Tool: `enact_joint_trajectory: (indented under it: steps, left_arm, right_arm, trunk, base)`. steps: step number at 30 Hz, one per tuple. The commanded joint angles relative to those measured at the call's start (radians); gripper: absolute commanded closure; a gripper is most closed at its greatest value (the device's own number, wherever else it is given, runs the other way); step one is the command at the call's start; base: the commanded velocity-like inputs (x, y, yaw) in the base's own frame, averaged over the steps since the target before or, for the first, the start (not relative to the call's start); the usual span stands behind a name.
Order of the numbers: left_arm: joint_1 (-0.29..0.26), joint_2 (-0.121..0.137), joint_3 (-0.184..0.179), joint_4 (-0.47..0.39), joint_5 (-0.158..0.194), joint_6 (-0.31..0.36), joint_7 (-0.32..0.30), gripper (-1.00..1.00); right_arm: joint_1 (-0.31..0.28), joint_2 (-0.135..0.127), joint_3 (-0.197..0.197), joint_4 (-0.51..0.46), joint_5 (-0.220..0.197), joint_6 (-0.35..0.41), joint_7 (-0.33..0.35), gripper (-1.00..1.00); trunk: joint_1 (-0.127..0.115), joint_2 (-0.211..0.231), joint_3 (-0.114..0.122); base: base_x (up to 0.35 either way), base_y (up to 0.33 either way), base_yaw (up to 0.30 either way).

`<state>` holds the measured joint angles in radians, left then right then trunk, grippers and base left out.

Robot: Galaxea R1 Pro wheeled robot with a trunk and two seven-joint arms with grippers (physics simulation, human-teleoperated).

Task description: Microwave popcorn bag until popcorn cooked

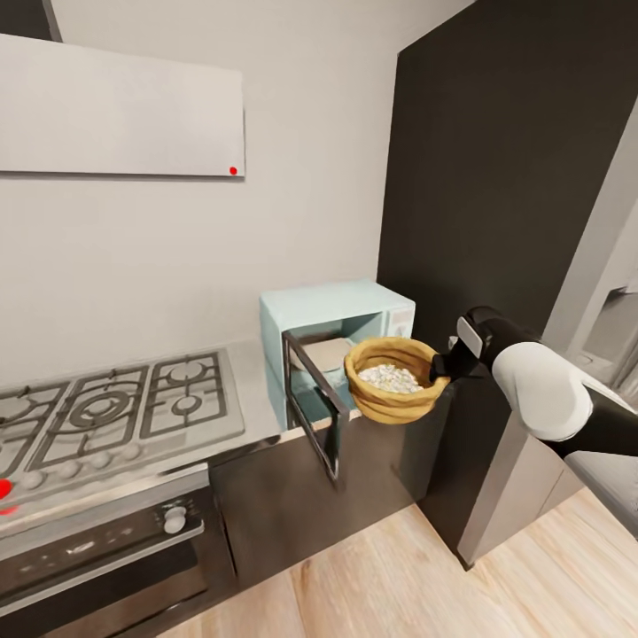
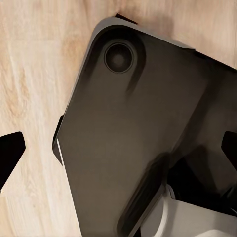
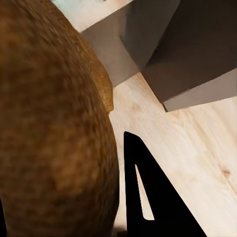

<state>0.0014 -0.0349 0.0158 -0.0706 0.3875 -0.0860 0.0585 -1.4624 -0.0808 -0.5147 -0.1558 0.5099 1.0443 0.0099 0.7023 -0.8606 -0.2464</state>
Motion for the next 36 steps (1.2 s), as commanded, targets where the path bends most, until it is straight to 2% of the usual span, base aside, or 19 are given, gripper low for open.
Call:
enact_joint_trajectory:
  steps: [1, 3, 6, 28, 36]
  left_arm:
    - [0.000, 0.000, 0.001, -0.001, 0.002, -0.001, 0.003, -1.00]
    - [0.000, 0.000, 0.001, -0.001, 0.002, -0.001, 0.003, -1.00]
    - [0.000, 0.000, 0.001, -0.001, 0.002, -0.001, 0.003, -1.00]
    - [0.000, 0.000, 0.001, -0.001, 0.002, -0.001, 0.003, -1.00]
    - [0.000, 0.000, 0.001, -0.001, 0.002, -0.001, 0.003, -1.00]
  right_arm:
    - [-0.001, 0.003, -0.007, -0.001, 0.010, 0.003, 0.001, 1.00]
    - [-0.001, 0.016, -0.007, -0.001, 0.010, 0.003, 0.001, 1.00]
    - [-0.001, 0.020, -0.007, -0.001, 0.010, 0.003, 0.001, 1.00]
    - [-0.001, 0.021, -0.008, -0.001, 0.010, 0.003, 0.001, 1.00]
    - [-0.001, 0.020, -0.007, -0.001, 0.010, 0.003, 0.001, 1.00]
  trunk:
    - [0.000, -0.001, -0.001]
    - [0.000, -0.001, -0.001]
    - [0.000, -0.001, -0.001]
    - [0.000, -0.001, -0.001]
    - [0.000, -0.001, -0.001]
  base:
    - [0.157, 0.117, 0.000]
    - [0.122, 0.140, 0.000]
    - [0.040, 0.062, 0.000]
    - [0.138, 0.134, 0.000]
    - [0.023, 0.021, 0.000]
